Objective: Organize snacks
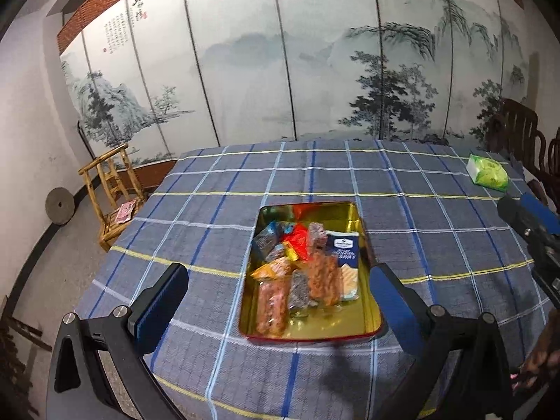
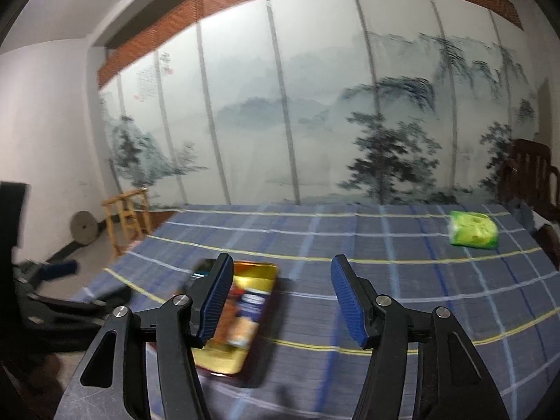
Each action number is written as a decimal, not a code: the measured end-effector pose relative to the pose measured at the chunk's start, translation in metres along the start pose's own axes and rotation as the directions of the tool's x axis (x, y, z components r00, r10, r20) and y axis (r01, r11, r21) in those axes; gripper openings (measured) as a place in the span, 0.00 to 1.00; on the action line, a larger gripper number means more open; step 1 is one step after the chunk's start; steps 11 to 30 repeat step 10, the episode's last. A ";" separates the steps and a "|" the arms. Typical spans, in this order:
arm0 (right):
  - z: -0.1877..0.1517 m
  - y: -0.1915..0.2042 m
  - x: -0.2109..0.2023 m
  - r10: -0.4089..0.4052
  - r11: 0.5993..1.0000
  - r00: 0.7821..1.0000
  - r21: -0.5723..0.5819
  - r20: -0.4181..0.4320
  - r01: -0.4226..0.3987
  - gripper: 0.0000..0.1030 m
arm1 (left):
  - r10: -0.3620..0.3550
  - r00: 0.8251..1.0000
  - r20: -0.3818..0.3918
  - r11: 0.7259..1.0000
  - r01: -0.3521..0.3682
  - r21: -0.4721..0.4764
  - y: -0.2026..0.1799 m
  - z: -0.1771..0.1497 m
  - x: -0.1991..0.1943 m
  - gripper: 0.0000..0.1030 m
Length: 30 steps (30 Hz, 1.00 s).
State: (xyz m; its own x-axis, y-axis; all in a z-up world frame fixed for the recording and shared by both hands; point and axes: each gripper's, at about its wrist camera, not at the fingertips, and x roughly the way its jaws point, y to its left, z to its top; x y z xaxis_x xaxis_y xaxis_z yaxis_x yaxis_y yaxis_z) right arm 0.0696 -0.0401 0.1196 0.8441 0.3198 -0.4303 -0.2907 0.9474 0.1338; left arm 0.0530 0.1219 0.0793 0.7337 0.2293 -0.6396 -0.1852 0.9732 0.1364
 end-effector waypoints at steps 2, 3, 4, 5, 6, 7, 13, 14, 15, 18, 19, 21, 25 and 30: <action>-0.005 -0.024 0.013 -0.043 0.999 0.999 0.001 -0.025 0.043 0.59 | -0.007 1.000 0.020 1.000 0.007 -0.001 -0.007 0.005 0.005 1.00; -0.010 -0.042 0.024 -0.084 0.996 0.995 -0.006 -0.054 0.083 0.59 | -0.006 0.999 0.033 1.000 0.006 -0.003 -0.013 0.010 0.008 1.00; -0.014 -0.058 0.034 -0.110 0.994 0.990 -0.007 -0.084 0.110 0.59 | -0.006 0.999 0.038 1.000 0.006 -0.003 -0.017 0.013 0.011 1.00; -0.018 -0.073 0.042 -0.131 0.991 0.985 -0.002 -0.108 0.132 0.59 | -0.010 0.999 0.041 1.000 0.010 0.000 -0.023 0.018 0.015 1.00; -0.021 -0.085 0.047 -0.149 0.989 0.981 0.002 -0.123 0.151 0.59 | -0.021 0.999 0.041 1.000 0.021 0.004 -0.031 0.023 0.019 1.00; -0.028 -0.107 0.058 -0.188 0.982 0.970 -0.002 -0.153 0.190 0.59 | -0.030 0.999 0.040 1.000 0.030 0.007 -0.038 0.026 0.024 1.00; -0.042 -0.159 0.082 -0.250 0.967 0.941 0.000 -0.230 0.257 0.59 | -0.073 0.997 0.017 0.997 0.072 0.016 -0.061 0.035 0.037 1.00; -0.042 -0.159 0.082 -0.250 0.967 0.941 0.000 -0.230 0.257 0.59 | -0.073 0.997 0.017 0.997 0.072 0.016 -0.061 0.035 0.037 1.00; -0.042 -0.159 0.082 -0.250 0.967 0.941 0.000 -0.230 0.257 0.59 | -0.073 0.997 0.017 0.997 0.072 0.016 -0.061 0.035 0.037 1.00; -0.042 -0.159 0.082 -0.250 0.967 0.941 0.000 -0.230 0.257 0.59 | -0.073 0.997 0.017 0.997 0.072 0.016 -0.061 0.035 0.037 1.00; -0.042 -0.159 0.082 -0.250 0.967 0.941 0.000 -0.230 0.257 0.59 | -0.073 0.997 0.017 0.997 0.072 0.016 -0.061 0.035 0.037 1.00; -0.042 -0.159 0.082 -0.250 0.967 0.941 0.000 -0.230 0.257 0.59 | -0.073 0.997 0.017 0.997 0.072 0.016 -0.061 0.035 0.037 1.00; -0.042 -0.159 0.082 -0.250 0.967 0.941 0.000 -0.230 0.257 0.59 | -0.073 0.997 0.017 0.997 0.072 0.016 -0.061 0.035 0.037 1.00; -0.042 -0.159 0.082 -0.250 0.967 0.941 0.000 -0.230 0.257 0.59 | -0.073 0.997 0.017 0.997 0.072 0.016 -0.061 0.035 0.037 1.00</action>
